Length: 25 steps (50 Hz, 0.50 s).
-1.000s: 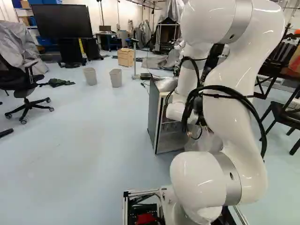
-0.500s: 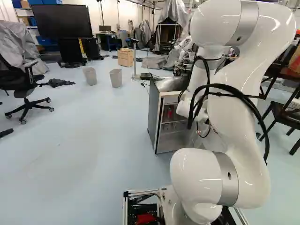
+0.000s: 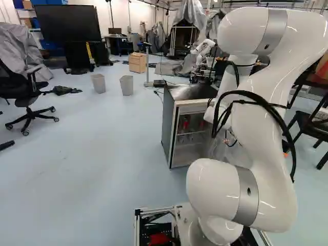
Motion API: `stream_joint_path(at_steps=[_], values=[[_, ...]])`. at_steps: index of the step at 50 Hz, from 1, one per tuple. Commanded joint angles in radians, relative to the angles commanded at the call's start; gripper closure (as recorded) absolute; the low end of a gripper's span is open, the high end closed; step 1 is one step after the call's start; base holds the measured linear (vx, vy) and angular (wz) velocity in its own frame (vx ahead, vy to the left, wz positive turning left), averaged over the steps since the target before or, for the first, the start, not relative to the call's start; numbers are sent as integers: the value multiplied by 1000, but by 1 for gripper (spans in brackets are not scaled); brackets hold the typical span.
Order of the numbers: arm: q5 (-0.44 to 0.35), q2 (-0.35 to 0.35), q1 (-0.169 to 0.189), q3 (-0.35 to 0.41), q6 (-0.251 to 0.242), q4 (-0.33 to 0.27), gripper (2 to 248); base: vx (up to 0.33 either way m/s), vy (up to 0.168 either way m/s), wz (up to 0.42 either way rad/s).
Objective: Grab a drink from the fridge
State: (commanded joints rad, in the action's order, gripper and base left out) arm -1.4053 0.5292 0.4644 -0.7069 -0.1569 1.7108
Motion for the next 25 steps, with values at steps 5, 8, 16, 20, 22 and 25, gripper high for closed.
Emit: stream_joint_path(at_steps=[5,8,16,20,22,25], values=[[0,4,9,-9,0,0,3,0,0,0],[0,5,11,-11,0,0,3,0,0,0],[0,6,13,-13,0,0,3,0,0,0],[0,6,13,-13,0,0,3,0,0,0],[0,6,13,-13,0,0,3,0,0,0],[0,4,11,-9,0,0,3,0,0,0]])
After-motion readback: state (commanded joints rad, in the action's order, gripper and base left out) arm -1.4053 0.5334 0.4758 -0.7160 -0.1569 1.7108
